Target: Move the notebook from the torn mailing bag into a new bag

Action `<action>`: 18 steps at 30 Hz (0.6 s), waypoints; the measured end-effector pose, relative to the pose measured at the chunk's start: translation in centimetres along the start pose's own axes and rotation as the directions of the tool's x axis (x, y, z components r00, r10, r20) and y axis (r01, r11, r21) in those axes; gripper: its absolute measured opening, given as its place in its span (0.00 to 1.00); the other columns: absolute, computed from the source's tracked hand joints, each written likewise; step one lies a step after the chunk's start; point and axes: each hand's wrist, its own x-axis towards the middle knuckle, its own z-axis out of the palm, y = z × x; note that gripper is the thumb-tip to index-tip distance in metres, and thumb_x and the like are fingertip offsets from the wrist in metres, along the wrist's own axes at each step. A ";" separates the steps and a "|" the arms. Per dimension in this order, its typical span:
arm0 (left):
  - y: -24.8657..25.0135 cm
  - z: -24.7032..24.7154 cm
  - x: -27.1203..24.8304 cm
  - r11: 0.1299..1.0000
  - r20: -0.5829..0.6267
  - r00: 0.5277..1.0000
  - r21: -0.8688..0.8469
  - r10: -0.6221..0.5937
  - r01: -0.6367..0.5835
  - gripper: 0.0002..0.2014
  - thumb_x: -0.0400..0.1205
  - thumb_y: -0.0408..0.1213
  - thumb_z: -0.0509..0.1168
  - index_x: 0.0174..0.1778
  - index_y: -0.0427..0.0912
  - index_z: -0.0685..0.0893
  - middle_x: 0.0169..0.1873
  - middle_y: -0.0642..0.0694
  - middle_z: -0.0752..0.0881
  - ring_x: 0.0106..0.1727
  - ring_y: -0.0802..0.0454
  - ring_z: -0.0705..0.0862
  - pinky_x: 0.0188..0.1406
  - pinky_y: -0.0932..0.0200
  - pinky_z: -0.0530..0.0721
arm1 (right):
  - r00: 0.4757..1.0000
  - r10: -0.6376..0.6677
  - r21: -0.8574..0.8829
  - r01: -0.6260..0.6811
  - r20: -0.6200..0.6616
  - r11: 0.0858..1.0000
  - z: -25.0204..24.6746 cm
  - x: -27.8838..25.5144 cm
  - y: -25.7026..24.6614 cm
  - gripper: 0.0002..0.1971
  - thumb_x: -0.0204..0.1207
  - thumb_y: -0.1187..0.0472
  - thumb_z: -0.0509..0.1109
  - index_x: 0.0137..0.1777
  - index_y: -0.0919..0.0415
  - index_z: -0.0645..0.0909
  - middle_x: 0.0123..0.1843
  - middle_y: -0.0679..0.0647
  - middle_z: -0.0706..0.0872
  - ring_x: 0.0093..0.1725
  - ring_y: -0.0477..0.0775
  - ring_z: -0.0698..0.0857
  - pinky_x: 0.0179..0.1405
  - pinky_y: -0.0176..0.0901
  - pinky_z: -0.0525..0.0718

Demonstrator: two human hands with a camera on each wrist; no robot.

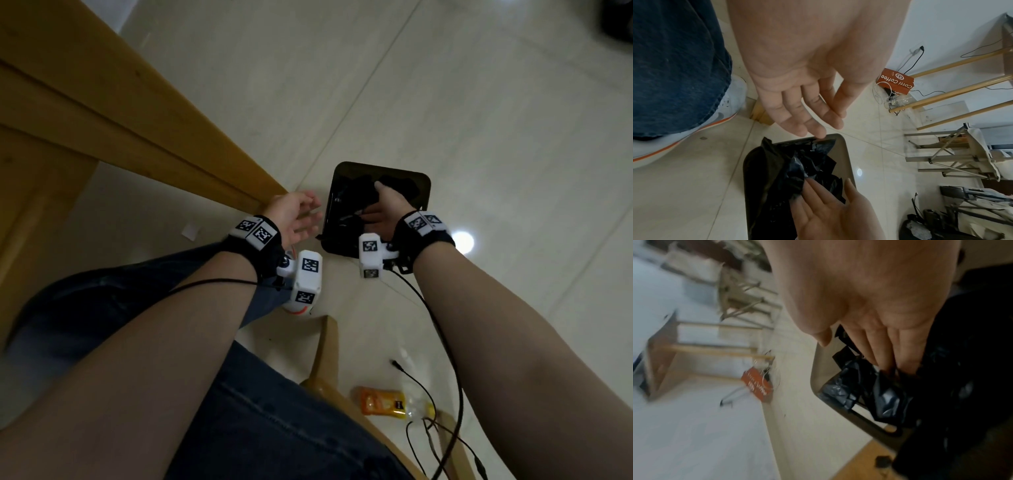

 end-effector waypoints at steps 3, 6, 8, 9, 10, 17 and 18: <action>-0.2 0.4 0.2 1.000 0.000 1.000 0.010 -0.001 0.001 0.07 0.86 0.32 0.60 0.49 0.46 0.83 0.43 0.49 0.88 0.43 0.50 0.87 0.43 0.54 0.83 | 0.983 0.119 0.150 -0.140 0.140 0.979 -0.3 0.8 0.5 0.51 0.83 0.27 0.50 0.86 0.74 0.58 0.85 0.71 0.66 0.84 0.70 0.68 0.73 0.65 0.71; -0.2 0.3 0.5 1.000 0.002 1.000 0.009 -0.005 0.005 0.07 0.86 0.32 0.60 0.49 0.46 0.83 0.43 0.49 0.88 0.42 0.50 0.87 0.43 0.54 0.83 | 0.985 0.145 0.222 -0.161 0.090 0.962 -0.4 2.4 1.4 0.53 0.76 0.20 0.52 0.87 0.64 0.64 0.84 0.67 0.71 0.82 0.68 0.72 0.80 0.67 0.67; -0.1 0.1 0.7 1.000 0.006 1.000 0.008 -0.002 0.002 0.07 0.86 0.32 0.60 0.51 0.45 0.83 0.43 0.49 0.88 0.43 0.50 0.87 0.43 0.54 0.83 | 0.988 0.151 0.216 -0.155 0.033 0.964 -0.6 2.9 1.6 0.52 0.75 0.20 0.53 0.87 0.59 0.64 0.84 0.65 0.72 0.82 0.67 0.72 0.83 0.66 0.66; 0.0 0.0 0.7 1.000 0.006 1.000 0.004 -0.002 0.002 0.07 0.86 0.33 0.60 0.51 0.46 0.83 0.43 0.49 0.88 0.43 0.50 0.87 0.43 0.53 0.83 | 0.989 0.144 0.216 -0.148 0.033 0.965 -0.7 2.6 1.5 0.51 0.76 0.20 0.53 0.88 0.58 0.64 0.84 0.64 0.72 0.82 0.66 0.72 0.83 0.66 0.65; 0.1 -0.1 0.6 1.000 0.004 1.000 -0.001 0.002 -0.002 0.07 0.86 0.33 0.60 0.52 0.46 0.83 0.43 0.50 0.88 0.43 0.50 0.87 0.43 0.53 0.83 | 0.990 0.138 0.194 -0.142 0.037 0.971 -0.7 1.8 1.3 0.50 0.77 0.21 0.52 0.88 0.58 0.63 0.85 0.64 0.71 0.83 0.66 0.71 0.84 0.66 0.64; 1.0 0.0 -1.4 0.999 -0.003 0.999 -0.038 0.037 -0.037 0.07 0.86 0.34 0.60 0.50 0.48 0.83 0.43 0.51 0.89 0.43 0.51 0.87 0.44 0.54 0.84 | 0.999 0.035 0.053 -0.034 -0.006 0.998 -1.1 -1.9 0.9 0.50 0.79 0.23 0.50 0.87 0.64 0.64 0.78 0.67 0.78 0.76 0.68 0.77 0.78 0.66 0.72; 1.2 0.2 -2.0 0.998 -0.004 0.999 -0.045 0.045 -0.045 0.07 0.86 0.34 0.60 0.50 0.48 0.83 0.44 0.51 0.89 0.43 0.50 0.87 0.45 0.53 0.83 | 1.000 0.012 0.037 -0.011 -0.026 0.999 -1.2 -2.8 0.8 0.49 0.81 0.24 0.50 0.86 0.66 0.66 0.73 0.67 0.81 0.72 0.68 0.80 0.74 0.63 0.75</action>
